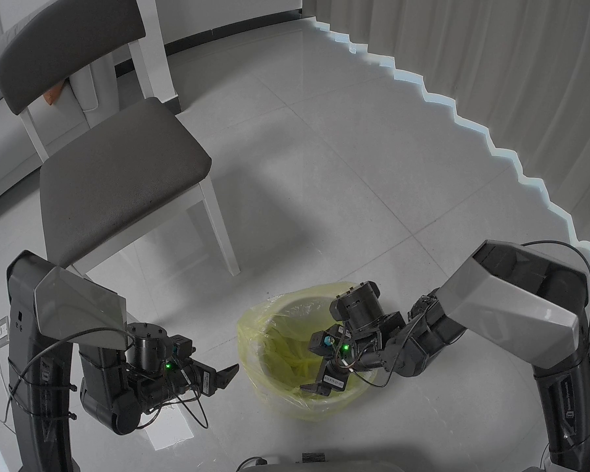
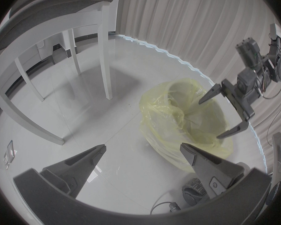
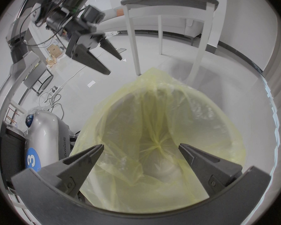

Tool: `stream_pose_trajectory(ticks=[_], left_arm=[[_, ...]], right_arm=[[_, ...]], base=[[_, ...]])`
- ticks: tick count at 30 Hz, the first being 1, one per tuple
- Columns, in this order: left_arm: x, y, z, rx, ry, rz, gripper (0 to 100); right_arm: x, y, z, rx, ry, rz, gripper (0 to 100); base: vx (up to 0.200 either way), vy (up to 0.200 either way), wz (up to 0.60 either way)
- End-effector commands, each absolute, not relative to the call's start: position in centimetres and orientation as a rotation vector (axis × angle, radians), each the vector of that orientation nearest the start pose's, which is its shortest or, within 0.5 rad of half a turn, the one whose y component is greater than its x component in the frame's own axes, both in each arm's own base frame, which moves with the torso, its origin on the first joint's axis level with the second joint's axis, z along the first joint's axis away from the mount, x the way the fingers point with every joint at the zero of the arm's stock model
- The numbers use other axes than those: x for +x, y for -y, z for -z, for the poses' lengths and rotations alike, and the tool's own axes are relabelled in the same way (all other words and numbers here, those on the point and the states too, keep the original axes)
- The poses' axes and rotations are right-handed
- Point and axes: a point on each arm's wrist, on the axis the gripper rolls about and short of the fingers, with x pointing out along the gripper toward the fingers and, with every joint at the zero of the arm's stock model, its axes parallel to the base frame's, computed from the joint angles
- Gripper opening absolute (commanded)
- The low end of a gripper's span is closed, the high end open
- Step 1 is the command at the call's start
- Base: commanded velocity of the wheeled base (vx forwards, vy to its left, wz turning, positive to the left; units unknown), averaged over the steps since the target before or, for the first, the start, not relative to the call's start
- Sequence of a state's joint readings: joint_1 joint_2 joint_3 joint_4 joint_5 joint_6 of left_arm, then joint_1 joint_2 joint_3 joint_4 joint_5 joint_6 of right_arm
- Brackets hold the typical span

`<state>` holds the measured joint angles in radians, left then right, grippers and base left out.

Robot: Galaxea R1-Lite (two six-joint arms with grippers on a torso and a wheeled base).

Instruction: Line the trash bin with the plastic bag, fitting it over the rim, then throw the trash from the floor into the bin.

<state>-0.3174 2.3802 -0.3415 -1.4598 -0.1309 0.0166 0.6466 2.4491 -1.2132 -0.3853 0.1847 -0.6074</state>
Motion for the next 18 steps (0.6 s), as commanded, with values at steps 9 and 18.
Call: stream_pose_trajectory(ticks=[9,18], left_arm=[[27.3,9.4,5.1,0.072,-0.577,0.443,100],[27.6,9.6,5.6,0.075,-0.570,0.445,100]], right_arm=[[32.3,-28.0,5.8,-0.779,-0.664,-1.094,100],[32.0,-27.7,6.0,-0.788,-0.681,-1.100,100]], base=[[0.000,0.000,0.00],[0.000,0.000,0.00]])
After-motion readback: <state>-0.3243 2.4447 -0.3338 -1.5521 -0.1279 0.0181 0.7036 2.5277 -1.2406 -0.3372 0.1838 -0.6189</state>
